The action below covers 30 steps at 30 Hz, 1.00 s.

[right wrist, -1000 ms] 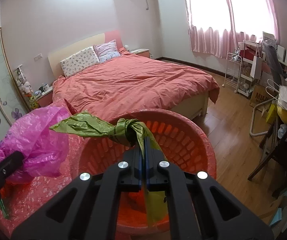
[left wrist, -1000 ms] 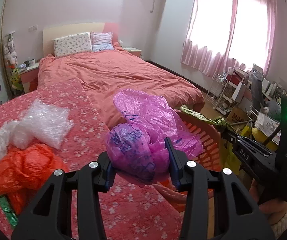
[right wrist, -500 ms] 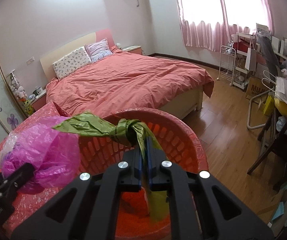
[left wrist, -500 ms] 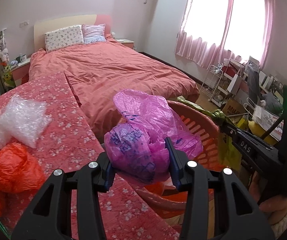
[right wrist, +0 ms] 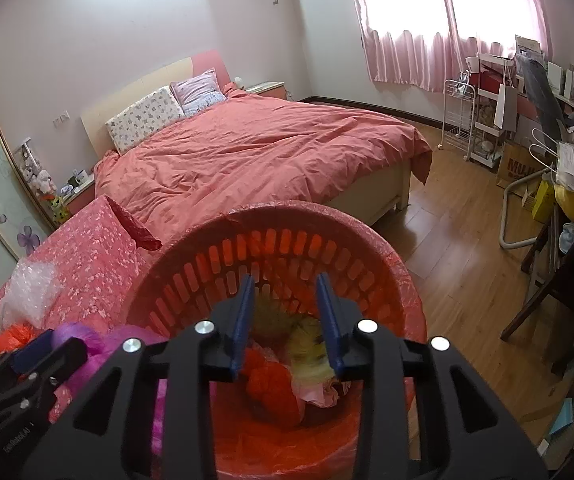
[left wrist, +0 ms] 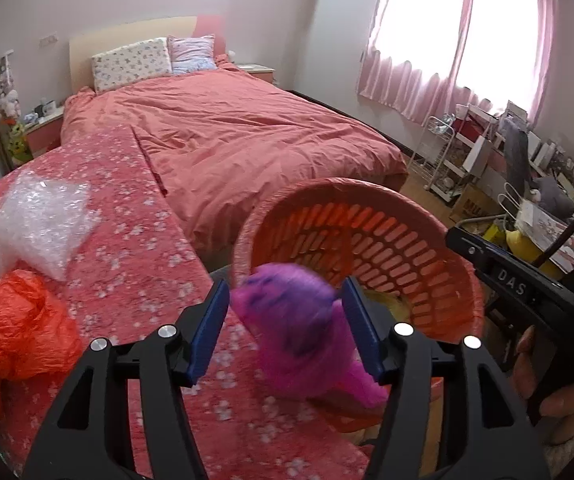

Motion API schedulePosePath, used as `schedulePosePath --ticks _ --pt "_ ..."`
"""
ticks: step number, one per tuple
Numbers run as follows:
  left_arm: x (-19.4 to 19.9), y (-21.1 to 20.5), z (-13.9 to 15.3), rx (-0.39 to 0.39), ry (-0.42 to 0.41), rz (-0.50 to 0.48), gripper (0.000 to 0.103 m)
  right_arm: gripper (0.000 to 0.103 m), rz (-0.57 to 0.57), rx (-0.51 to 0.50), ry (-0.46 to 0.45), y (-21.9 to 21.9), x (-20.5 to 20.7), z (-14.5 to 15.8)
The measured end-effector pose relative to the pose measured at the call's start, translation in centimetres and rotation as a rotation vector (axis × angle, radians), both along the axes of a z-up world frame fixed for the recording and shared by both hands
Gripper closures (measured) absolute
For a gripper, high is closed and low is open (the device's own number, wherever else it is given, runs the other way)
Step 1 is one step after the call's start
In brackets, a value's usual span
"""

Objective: Collect trash
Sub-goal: 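Carry both bags over the orange basket and open both tools to drop them, then grasp the green bag with the left tool while the right tool grasps the red-orange bag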

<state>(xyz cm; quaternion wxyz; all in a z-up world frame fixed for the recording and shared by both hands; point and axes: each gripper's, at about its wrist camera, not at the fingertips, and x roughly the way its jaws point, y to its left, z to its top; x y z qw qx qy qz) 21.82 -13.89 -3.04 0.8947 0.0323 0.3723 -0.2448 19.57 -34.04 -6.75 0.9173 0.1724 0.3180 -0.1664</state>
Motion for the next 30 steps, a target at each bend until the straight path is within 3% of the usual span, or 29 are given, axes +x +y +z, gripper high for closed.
schedulePosePath --ticks 7,10,15,19,24,30 --pt "0.2 1.8 0.6 -0.021 -0.020 0.038 0.040 0.067 0.016 -0.012 0.008 0.9 0.1 -0.3" --pt "0.4 2.4 0.9 -0.095 0.018 0.019 0.038 0.067 0.022 -0.019 0.009 1.4 0.2 -0.2" --pt "0.5 1.2 2.5 -0.151 0.039 0.016 0.038 0.067 0.021 -0.022 0.014 1.8 0.1 -0.2" --pt "-0.2 1.3 3.7 -0.104 -0.049 0.021 0.035 0.067 0.015 -0.045 0.015 1.6 -0.3 0.2" --pt "0.0 3.5 3.5 -0.067 -0.063 0.079 0.035 0.067 0.010 -0.047 0.001 1.7 -0.7 1.1" --pt "-0.6 9.5 4.2 -0.026 -0.103 0.174 0.035 0.067 0.055 -0.062 -0.014 4.2 -0.8 2.4"
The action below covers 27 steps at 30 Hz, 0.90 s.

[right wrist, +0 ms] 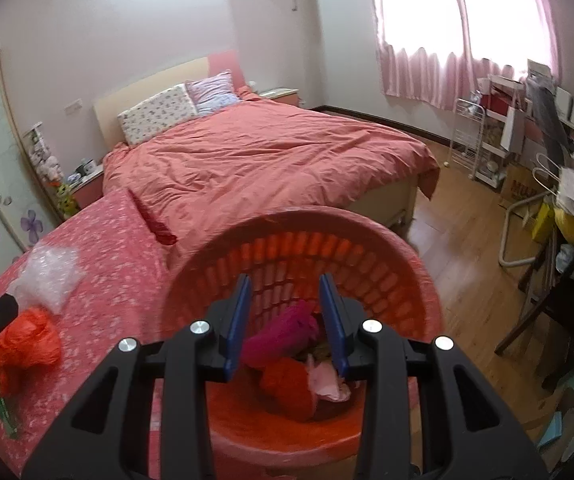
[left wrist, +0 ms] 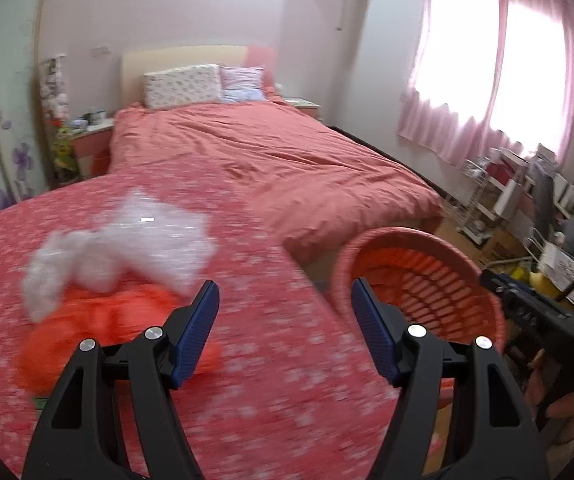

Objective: Collect trash
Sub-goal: 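Grasp the green bag with the left tool while the right tool grasps the red-orange bag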

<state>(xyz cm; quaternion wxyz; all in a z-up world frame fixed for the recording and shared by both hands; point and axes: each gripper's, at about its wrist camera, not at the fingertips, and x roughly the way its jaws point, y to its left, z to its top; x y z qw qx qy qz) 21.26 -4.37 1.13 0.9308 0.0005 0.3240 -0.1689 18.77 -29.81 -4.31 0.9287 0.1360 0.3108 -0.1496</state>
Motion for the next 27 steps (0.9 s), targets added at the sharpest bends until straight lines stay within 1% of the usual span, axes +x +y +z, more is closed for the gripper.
schedulePosePath --ticks 3,5,9,13,18,23,27 --pt "-0.3 3.5 0.2 0.009 -0.010 0.059 0.035 0.067 0.046 -0.003 -0.007 2.3 0.3 0.5" --pt "-0.7 6.0 0.3 0.017 -0.018 0.109 0.035 0.063 0.087 -0.003 -0.008 4.3 0.6 0.7" --pt "-1.1 10.5 0.5 0.017 -0.022 0.205 0.033 0.062 0.188 0.004 -0.008 8.9 1.2 0.9" --pt "-1.5 14.8 0.2 0.024 -0.023 0.296 0.033 0.059 0.308 0.007 -0.002 14.5 2.2 0.9" --pt "-2.2 18.6 -0.9 0.039 -0.009 0.369 0.033 0.058 0.450 0.011 0.008 21.0 3.4 0.9" --pt "-3.3 22.0 -2.1 0.013 0.020 0.435 0.030 0.058 0.540 0.012 0.009 25.8 4.4 1.1" --pt "-3.9 23.7 -2.8 -0.009 0.043 0.465 0.030 0.058 0.589 -0.020 0.017 29.1 5.2 0.9"
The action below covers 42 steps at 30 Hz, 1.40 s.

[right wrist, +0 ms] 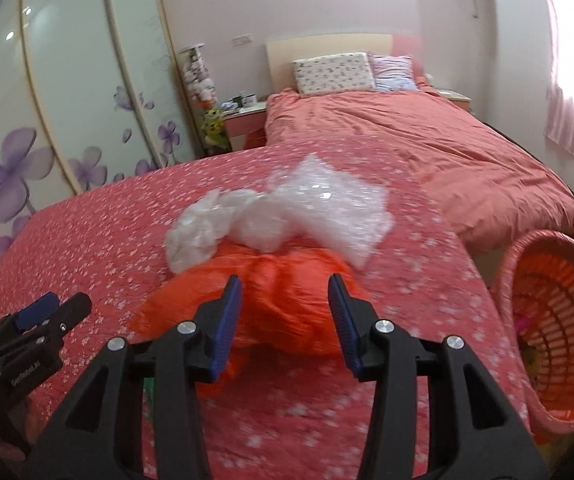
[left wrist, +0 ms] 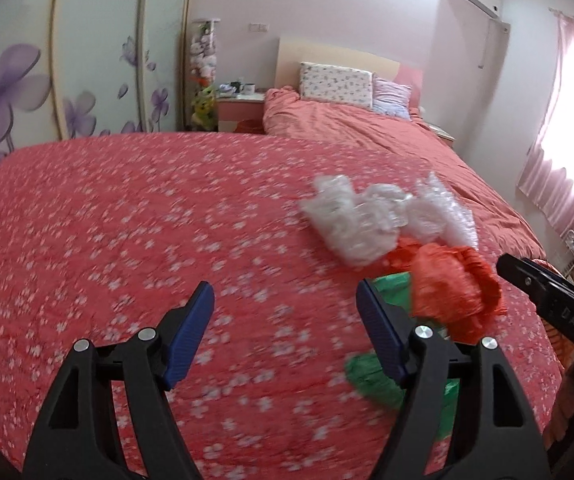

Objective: Collect trash
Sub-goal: 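Grasp the green bag with the left tool while the right tool grasps the red-orange bag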

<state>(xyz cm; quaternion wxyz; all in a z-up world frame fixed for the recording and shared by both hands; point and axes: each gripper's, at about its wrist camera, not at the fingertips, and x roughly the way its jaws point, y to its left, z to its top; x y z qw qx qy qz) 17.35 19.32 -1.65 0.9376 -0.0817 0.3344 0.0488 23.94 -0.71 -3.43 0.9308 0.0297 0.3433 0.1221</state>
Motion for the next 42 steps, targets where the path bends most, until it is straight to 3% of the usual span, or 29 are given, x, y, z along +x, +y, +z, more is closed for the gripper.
schedulePosePath --ticks 6,8,11,22,27,35,39,42 --pt "-0.7 1.2 -0.9 -0.024 0.022 0.003 0.030 0.060 -0.011 -0.077 0.061 2.0 1.6 -2.6" --pt "-0.8 1.1 -1.2 -0.030 0.029 -0.006 0.030 0.081 -0.016 -0.097 0.071 2.0 1.7 -3.1" --pt "-0.7 0.7 -1.7 -0.039 0.038 -0.026 0.030 0.091 -0.018 -0.114 0.058 1.6 1.4 -3.1" --pt "-0.7 -4.2 -1.2 -0.087 0.043 -0.150 0.030 0.091 -0.107 -0.059 -0.071 -3.5 -1.2 1.2" --pt "-0.6 -7.1 -1.7 -0.059 0.064 -0.188 0.030 0.091 -0.161 -0.064 -0.094 -6.0 -1.9 1.9" --pt "0.4 -7.9 -3.7 -0.092 0.139 -0.142 0.048 0.091 -0.182 -0.066 -0.079 -7.9 -2.3 1.4" --pt "0.5 -7.2 -4.4 -0.109 0.167 -0.134 0.066 0.091 -0.181 -0.062 -0.076 -8.1 -2.4 1.2" --pt "0.4 -6.4 -4.1 -0.103 0.158 -0.124 0.069 0.091 -0.181 -0.058 -0.077 -8.2 -2.5 1.2"
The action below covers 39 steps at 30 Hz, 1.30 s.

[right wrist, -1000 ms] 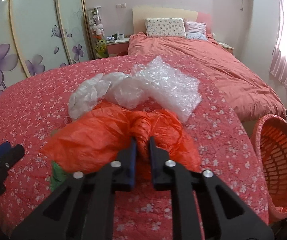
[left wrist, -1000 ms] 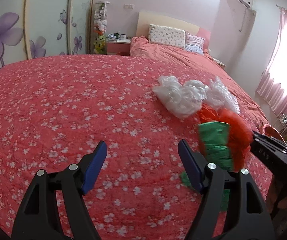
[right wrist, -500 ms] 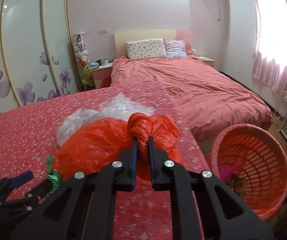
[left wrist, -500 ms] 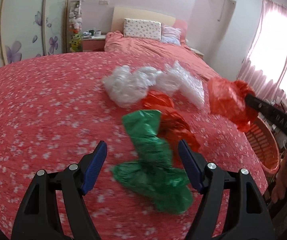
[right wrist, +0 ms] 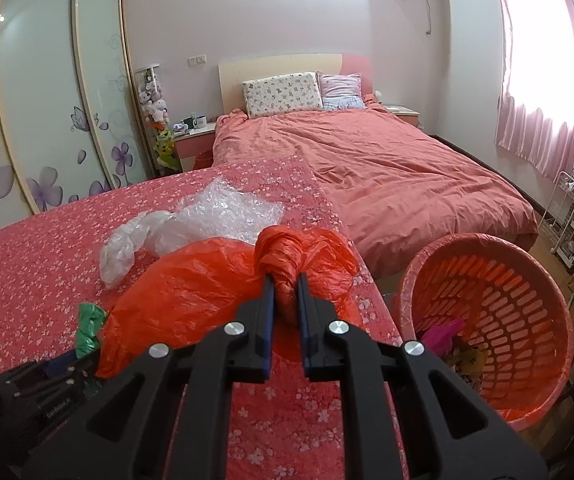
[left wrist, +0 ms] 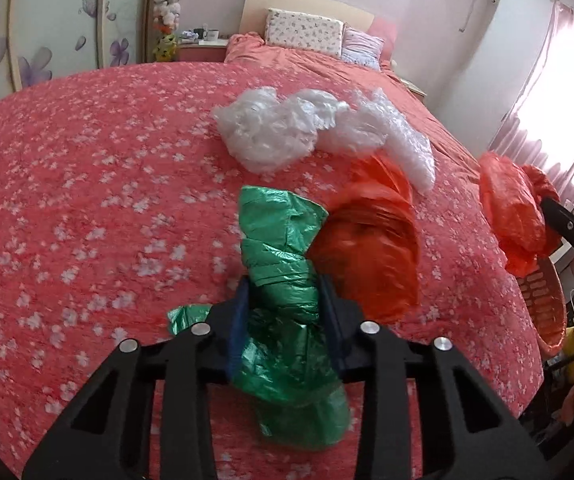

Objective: Collect trash
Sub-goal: 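Grasp the green bag with the left tool while the right tool grasps the red-orange bag, then carry both bags over the orange basket and open both tools to release them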

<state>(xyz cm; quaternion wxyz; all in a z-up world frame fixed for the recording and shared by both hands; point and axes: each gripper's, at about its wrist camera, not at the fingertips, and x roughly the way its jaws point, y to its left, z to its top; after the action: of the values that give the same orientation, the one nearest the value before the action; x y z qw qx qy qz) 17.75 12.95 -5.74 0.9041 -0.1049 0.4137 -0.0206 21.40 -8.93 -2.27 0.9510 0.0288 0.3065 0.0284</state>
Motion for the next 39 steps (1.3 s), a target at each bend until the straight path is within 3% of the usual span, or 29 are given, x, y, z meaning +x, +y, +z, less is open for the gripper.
schedulePosePath --ticks 11,18,28,39 --pt "0.3 2.8 2.9 0.030 -0.069 0.062 0.071 0.091 -0.014 0.013 -0.017 -0.4 -0.6 0.4" --pt "0.5 2.4 4.7 0.028 -0.113 0.043 0.071 0.091 -0.040 0.024 -0.039 -1.5 -1.8 1.0" --pt "0.6 -2.4 7.6 0.024 -0.185 -0.072 0.071 0.091 -0.108 0.038 -0.070 -4.7 -3.5 1.1" --pt "1.8 -8.4 8.2 0.002 -0.207 -0.197 0.071 0.091 -0.186 0.028 -0.078 -8.2 -4.6 0.4"
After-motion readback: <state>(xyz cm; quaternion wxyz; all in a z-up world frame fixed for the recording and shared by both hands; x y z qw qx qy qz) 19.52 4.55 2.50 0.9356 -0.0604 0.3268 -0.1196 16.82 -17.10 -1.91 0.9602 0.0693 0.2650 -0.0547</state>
